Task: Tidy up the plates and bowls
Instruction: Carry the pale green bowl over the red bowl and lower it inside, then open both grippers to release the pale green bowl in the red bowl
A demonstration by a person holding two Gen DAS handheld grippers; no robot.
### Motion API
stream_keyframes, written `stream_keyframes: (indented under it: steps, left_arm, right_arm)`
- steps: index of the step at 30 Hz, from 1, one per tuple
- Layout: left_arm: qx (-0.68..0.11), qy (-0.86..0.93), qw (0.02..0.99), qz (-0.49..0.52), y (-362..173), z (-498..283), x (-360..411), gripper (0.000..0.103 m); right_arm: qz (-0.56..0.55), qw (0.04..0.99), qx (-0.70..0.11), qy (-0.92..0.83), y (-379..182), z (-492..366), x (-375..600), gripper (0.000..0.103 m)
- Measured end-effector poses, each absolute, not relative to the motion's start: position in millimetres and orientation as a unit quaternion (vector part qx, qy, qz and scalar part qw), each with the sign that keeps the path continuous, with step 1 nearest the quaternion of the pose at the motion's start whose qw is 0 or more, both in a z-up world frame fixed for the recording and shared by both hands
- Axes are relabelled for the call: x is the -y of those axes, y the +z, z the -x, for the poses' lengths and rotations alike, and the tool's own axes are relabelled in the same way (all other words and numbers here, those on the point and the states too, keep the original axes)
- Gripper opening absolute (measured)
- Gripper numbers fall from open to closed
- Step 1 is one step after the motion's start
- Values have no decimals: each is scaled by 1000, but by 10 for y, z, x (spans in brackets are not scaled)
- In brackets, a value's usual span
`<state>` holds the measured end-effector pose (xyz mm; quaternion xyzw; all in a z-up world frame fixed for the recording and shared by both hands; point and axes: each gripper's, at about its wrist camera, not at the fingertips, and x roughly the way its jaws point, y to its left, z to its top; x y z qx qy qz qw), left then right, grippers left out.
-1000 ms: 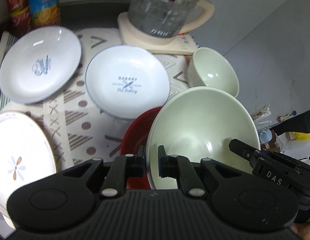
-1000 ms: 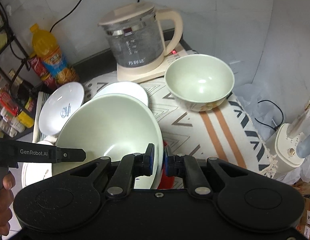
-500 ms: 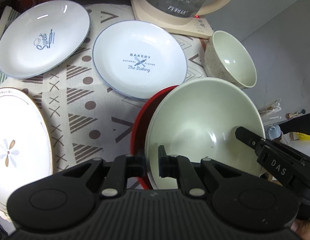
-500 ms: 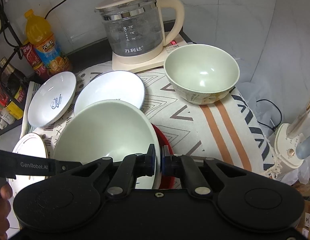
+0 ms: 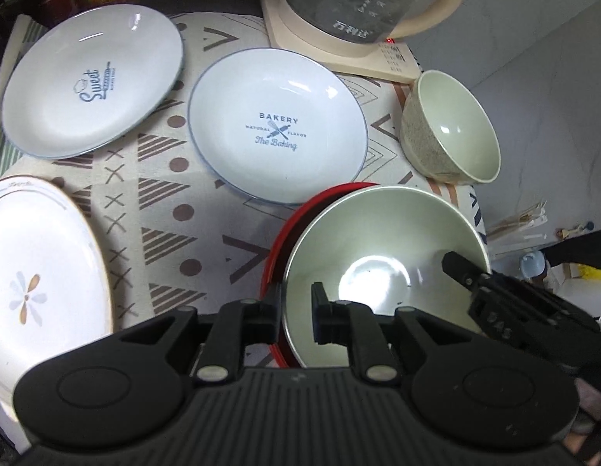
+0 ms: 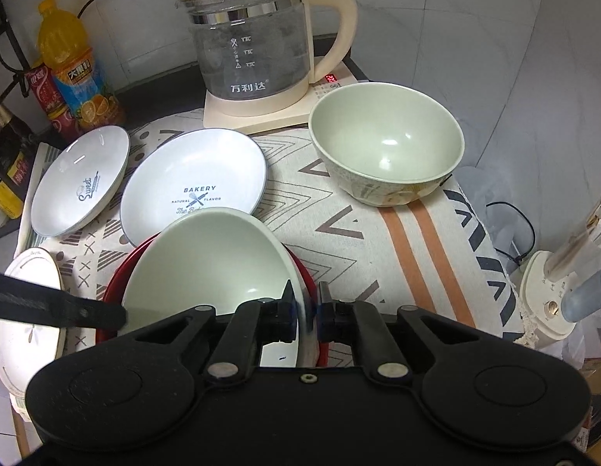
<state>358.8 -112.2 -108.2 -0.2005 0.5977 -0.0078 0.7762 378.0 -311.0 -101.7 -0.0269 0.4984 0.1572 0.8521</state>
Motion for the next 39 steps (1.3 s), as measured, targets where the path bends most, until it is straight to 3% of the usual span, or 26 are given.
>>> stream_keyframes:
  steps: [8, 24, 29, 33, 35, 37, 39]
  left_arm:
    - [-581, 15, 791, 190, -963, -3511, 1002, 32]
    - [-595, 26, 786, 167, -1112, -3628, 1023, 41]
    - [-584, 34, 794, 164, -1017, -3678, 1027, 67]
    - [-576, 34, 801, 160, -947, -3731, 1050, 72]
    - [-575, 34, 802, 157, -935, -3760, 1067, 76]
    - [-574, 34, 804, 154, -928, -3788, 1088, 77]
    - [-571, 33, 806, 152, -917, -3820, 1112, 77]
  right_arm:
    - [29, 854, -495, 156, -1033, -3845, 3076, 9]
    - [2, 831, -534, 157, -1215, -3931, 3157, 25]
    - [-25, 836, -523, 167, -1063, -3968, 3249, 55]
    - [-53, 837, -517, 173, -965, -3979, 3342, 65]
    - [-65, 838, -512, 176, -935, -3978, 3383, 86]
    - [-79, 844, -502, 172, -909, -3980, 3436, 98]
    - [-94, 848, -495, 165, -898, -3994, 3498, 99]
